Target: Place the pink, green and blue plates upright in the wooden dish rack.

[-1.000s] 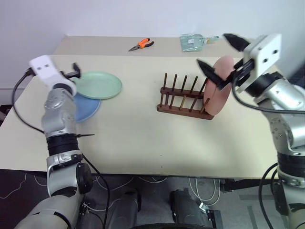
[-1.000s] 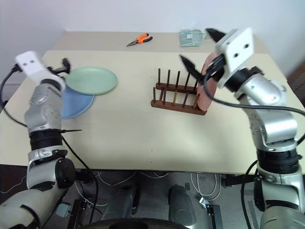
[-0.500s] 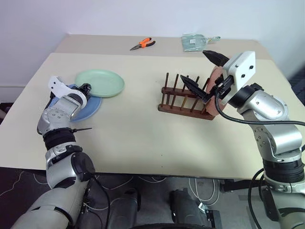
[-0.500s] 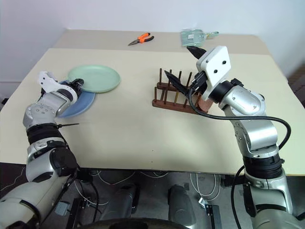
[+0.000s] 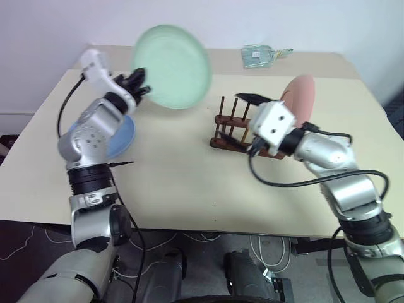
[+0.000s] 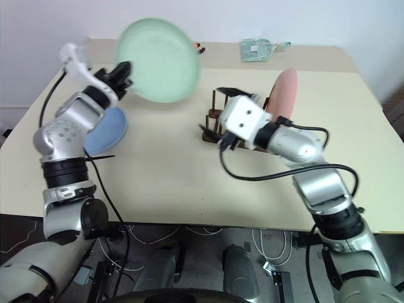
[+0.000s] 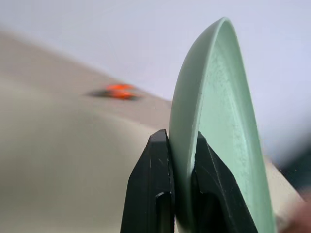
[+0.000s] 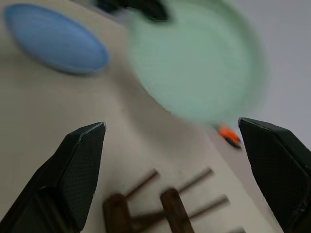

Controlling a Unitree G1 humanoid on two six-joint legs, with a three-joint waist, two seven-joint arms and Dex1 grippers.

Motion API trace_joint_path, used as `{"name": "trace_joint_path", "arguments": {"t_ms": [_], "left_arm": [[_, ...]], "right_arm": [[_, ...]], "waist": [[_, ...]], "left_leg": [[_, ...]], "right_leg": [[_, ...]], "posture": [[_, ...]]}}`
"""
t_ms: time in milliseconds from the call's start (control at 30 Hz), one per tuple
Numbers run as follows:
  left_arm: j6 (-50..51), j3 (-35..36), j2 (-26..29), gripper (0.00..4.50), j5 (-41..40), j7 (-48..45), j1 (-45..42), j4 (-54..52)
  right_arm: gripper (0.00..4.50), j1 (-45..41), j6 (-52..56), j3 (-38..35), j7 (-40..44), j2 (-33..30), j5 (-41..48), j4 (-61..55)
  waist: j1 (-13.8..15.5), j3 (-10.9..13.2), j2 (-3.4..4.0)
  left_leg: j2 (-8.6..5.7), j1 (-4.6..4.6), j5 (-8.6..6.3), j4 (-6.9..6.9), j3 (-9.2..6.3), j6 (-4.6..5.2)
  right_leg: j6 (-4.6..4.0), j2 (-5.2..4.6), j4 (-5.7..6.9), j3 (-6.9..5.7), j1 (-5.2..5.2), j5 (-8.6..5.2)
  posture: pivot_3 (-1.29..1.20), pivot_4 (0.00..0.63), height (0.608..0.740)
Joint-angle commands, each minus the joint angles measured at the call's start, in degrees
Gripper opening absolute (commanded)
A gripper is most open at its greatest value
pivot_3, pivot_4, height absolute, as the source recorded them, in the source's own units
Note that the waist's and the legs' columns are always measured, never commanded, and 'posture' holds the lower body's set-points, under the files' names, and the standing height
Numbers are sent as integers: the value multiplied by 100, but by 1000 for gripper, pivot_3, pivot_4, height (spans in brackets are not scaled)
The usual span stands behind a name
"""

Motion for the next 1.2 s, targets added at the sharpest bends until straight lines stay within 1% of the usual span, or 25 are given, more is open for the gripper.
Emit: {"name": "trace_joint_path", "arguments": {"t_ms": [33,133,233,267,333,400,433,467,500,567,633,667,700,767,800,867,900,933,967,1033,1100,1200], "left_arm": [[457,-202,-191,22,-379,187,-115,-839],[701,-249,-335,22,-584,291,-80,-1170],[793,-273,-382,0,-658,382,-44,-1312],[810,-251,-388,0,-684,402,-43,-1308],[859,-221,-379,0,-748,404,-25,-1309],[886,-213,-353,0,-779,384,1,-1309],[879,-168,-372,371,-845,364,12,-1299],[850,-108,-406,756,-919,350,20,-1292],[816,-60,-435,1070,-966,337,19,-1290],[739,-21,-450,2030,-1010,299,-8,-1301],[478,-32,-389,3081,-850,282,-98,-1280],[-94,-59,-245,3596,-402,300,-203,-1177],[-658,179,-122,4065,-144,429,-391,-863],[-1828,444,267,4065,534,581,-561,-199],[-2228,307,514,4065,947,554,-490,35],[-2868,-435,1043,4065,1917,157,-13,407],[-3121,-716,1185,4065,2222,-42,209,562],[-3359,-917,1220,4065,2361,-292,454,678],[-3509,-1039,1198,4065,2406,-504,638,764],[-3827,-1356,1112,4065,2548,-944,1017,793],[-4170,-1671,1006,4065,2706,-1306,1356,702],[-4274,-1949,821,4065,2590,-1827,1774,591]], "right_arm": [[4500,-427,-518,284,-333,219,-957,502],[4500,-626,-881,513,-449,273,-1610,961],[3622,-568,-1066,585,-437,290,-1937,1196],[3171,-540,-1102,575,-437,301,-2005,1225],[2130,-510,-1129,528,-455,340,-2126,1247],[1018,-494,-1142,473,-491,381,-2235,1254],[483,-483,-1157,454,-493,391,-2282,1253],[62,-472,-1178,438,-490,397,-2323,1253],[0,-462,-1202,424,-489,405,-2362,1253],[0,-447,-1245,403,-503,419,-2455,1246],[0,-428,-1261,379,-550,437,-2570,1224],[0,-403,-1258,344,-596,436,-2633,1202],[0,-331,-1226,223,-700,459,-2643,1147],[0,-129,-1079,-215,-963,631,-2393,948],[0,-56,-1036,-449,-1026,741,-2176,821],[0,52,-688,-1119,-1030,1289,-1092,327],[0,95,-423,-1420,-1017,1596,-483,50],[0,133,56,-1731,-1047,1982,271,-296],[0,161,500,-1964,-1123,2291,843,-573],[0,243,1217,-2300,-1408,2784,1629,-995],[0,314,1679,-2540,-1835,3184,2152,-1245],[0,437,2091,-2713,-2318,3551,2672,-1458]], "waist": [[-33,0,0],[-44,1,0],[-21,1,0],[-17,1,0],[-9,1,0],[-7,1,-1],[-6,1,0],[-13,1,0],[-11,1,-1],[-5,1,-1],[-3,1,-1],[-2,1,-1],[1,2,-2],[-15,3,-3],[-36,2,-1],[-54,-1,4],[-45,-3,8],[-25,-6,13],[20,-7,14],[76,-4,6],[96,-3,3],[82,-4,6]], "left_leg": [[2,0,1,-1,0,-1],[5,1,3,-5,1,-4],[5,2,4,-6,1,-7],[5,1,4,-6,1,-7],[4,1,4,-5,1,-7],[4,1,4,-5,1,-7],[4,1,5,-5,1,-7],[4,2,5,-5,1,-7],[4,1,5,-5,1,-7],[4,1,5,-5,0,-7],[4,2,5,-4,1,-7],[4,1,5,-4,1,-8],[4,1,5,-4,1,-8],[4,1,9,-6,1,-14],[7,1,10,-9,3,-17],[9,10,11,-24,17,-17],[11,17,11,-35,21,-17],[11,20,11,-41,21,-17],[12,21,11,-44,18,-16],[9,14,11,-35,-6,-16],[6,2,11,-23,-12,-16],[7,-1,11,-19,-10,-16]], "right_leg": [[0,1,1,0,-2,0],[-3,4,6,1,-9,2],[-3,5,5,1,-10,2],[-3,4,4,1,-8,2],[-3,4,4,2,-7,2],[-3,4,3,2,-6,2],[-3,4,3,1,-6,2],[-3,4,3,1,-6,2],[-3,4,4,2,-7,2],[-3,5,4,1,-6,2],[-3,4,3,1,-5,2],[-3,4,2,1,-5,2],[-3,4,2,1,-5,2],[-6,6,3,1,-8,3],[-11,9,3,3,-12,6],[-12,10,3,16,-16,7],[-12,10,3,20,-15,7],[-12,10,3,20,-14,7],[-12,11,4,19,-13,7],[-12,11,1,3,-2,6],[-14,9,-2,0,-4,8],[-21,7,2,1,-14,12]], "posture": [[0,150,740],[0,150,740],[0,150,740],[0,150,740],[0,150,740],[0,150,740],[0,150,740],[0,150,740],[0,150,740],[0,150,740],[0,150,740],[0,150,740],[0,150,740],[0,150,740],[0,150,740],[0,150,740],[0,150,740],[0,150,740],[0,150,740],[0,150,740],[0,150,740],[0,150,740]]}}
